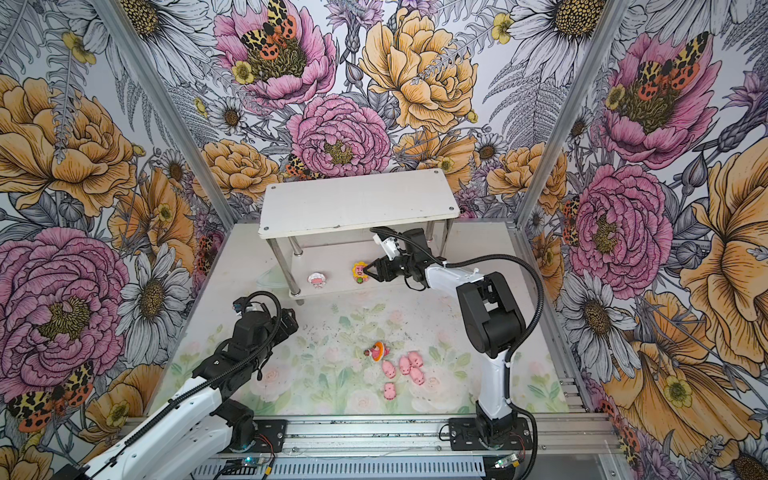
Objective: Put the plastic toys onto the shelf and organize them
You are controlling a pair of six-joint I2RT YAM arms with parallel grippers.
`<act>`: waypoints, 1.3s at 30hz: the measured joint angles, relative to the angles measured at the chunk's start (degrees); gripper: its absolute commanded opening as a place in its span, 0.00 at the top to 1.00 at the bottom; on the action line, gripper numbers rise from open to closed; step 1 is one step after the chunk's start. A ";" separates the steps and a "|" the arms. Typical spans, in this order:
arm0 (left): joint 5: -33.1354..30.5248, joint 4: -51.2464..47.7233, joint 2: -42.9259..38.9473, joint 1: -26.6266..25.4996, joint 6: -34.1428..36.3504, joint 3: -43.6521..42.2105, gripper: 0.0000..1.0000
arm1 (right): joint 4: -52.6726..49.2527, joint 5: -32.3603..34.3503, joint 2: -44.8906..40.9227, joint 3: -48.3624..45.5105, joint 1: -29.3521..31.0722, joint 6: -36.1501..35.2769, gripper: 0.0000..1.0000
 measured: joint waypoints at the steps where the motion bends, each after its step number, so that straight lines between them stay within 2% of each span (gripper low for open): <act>1: -0.07 -0.02 0.02 -0.09 -0.02 0.07 0.01 | 0.17 -0.44 0.63 0.37 -0.02 0.35 0.42; 18: -0.96 -0.02 0.74 -1.49 -0.04 0.61 0.02 | 1.99 -7.78 8.41 8.15 -0.02 6.10 0.49; 39: -1.99 -0.04 2.03 -2.56 -0.04 1.75 0.01 | -3.32 -14.69 12.24 12.85 2.14 5.44 0.57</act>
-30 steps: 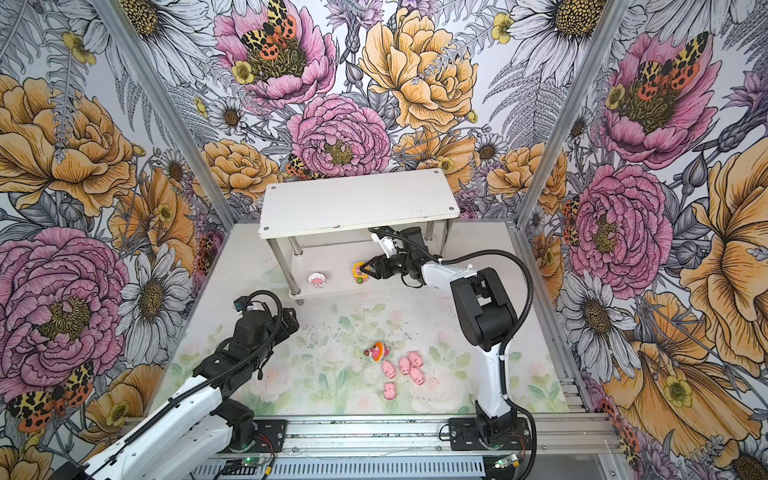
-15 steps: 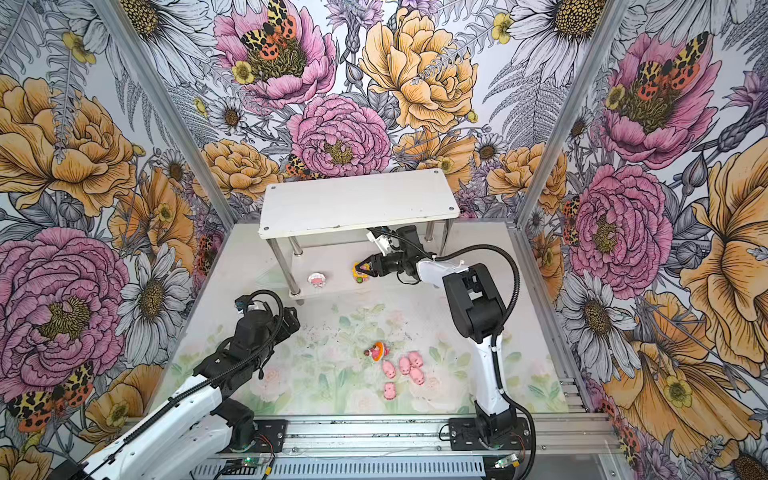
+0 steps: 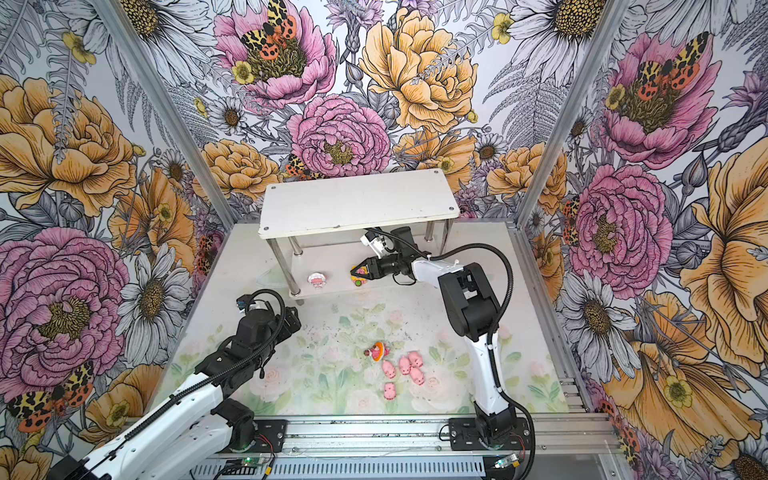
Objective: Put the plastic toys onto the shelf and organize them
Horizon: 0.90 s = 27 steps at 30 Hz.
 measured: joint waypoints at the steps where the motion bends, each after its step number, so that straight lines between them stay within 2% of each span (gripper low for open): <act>1: 0.00 0.02 0.09 0.00 0.00 0.11 0.01 | -0.17 -0.17 0.00 0.13 0.00 -0.13 0.58; 22: -0.48 0.02 0.24 -0.79 -0.04 0.68 0.01 | -5.51 -2.01 2.45 5.18 0.57 -3.06 0.59; 27: -0.52 0.02 0.24 -1.01 -0.22 0.68 0.01 | -6.56 -1.99 2.45 5.33 0.96 -4.04 0.55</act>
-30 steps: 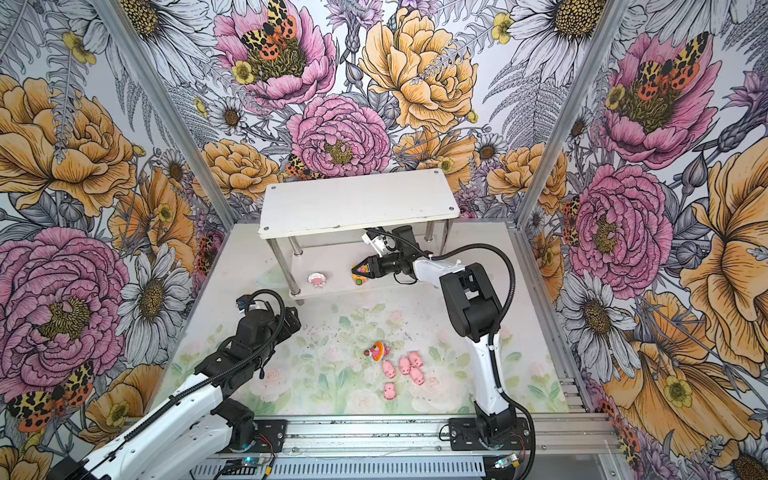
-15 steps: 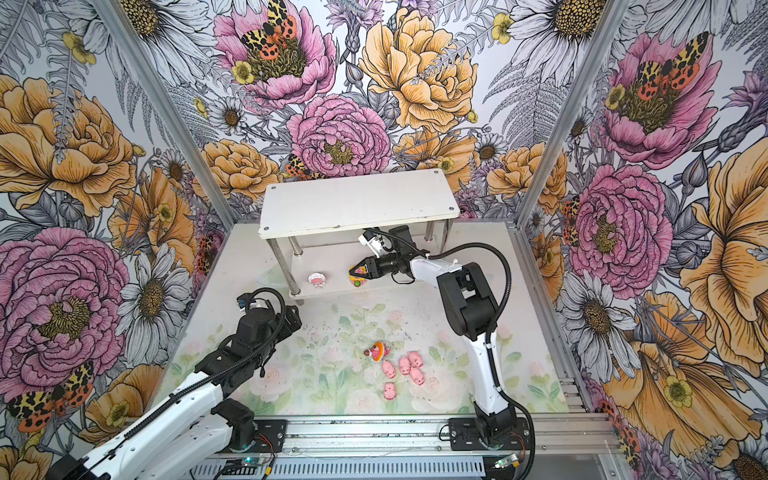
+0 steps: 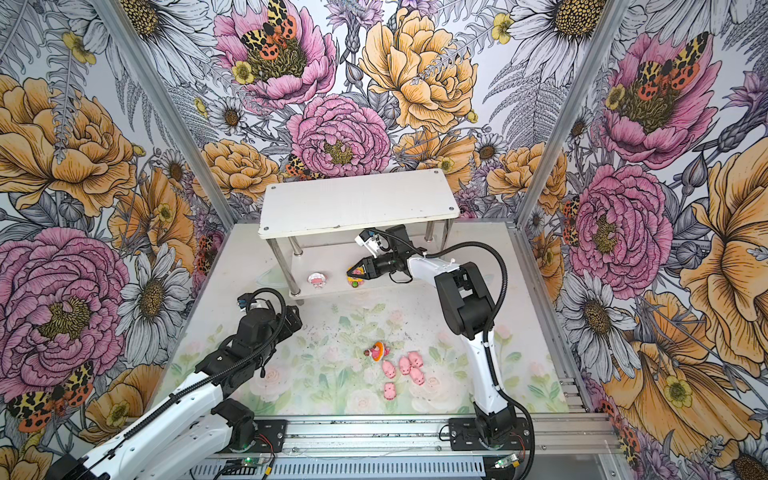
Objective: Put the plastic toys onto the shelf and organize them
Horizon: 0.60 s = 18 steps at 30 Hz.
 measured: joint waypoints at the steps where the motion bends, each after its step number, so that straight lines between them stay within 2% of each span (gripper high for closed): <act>1: -0.04 0.00 0.00 0.00 0.00 0.00 0.01 | -0.26 0.02 0.00 0.00 0.00 -0.20 0.53; 7: -0.13 0.00 0.00 0.00 -0.22 0.00 0.01 | -1.73 0.50 0.00 0.00 0.04 -0.55 0.45; 18: -0.15 -0.02 -0.17 -0.11 -0.42 0.00 0.01 | -2.54 1.84 -0.70 -0.02 -0.44 -0.44 0.42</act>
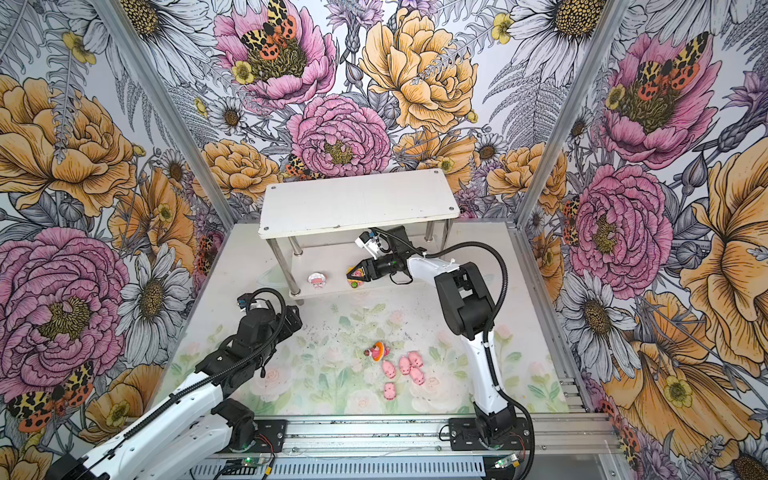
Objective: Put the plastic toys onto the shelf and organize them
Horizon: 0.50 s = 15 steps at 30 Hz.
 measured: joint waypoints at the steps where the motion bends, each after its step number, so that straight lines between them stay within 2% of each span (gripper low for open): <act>1: 0.02 0.00 -0.26 0.00 0.00 0.00 0.02 | -0.02 0.20 -0.44 -0.15 -0.26 -0.02 0.42; 15: -0.39 -3.13 -8.26 -0.81 -0.68 0.00 0.01 | 0.90 2.16 -11.89 -10.88 -4.90 -0.24 0.41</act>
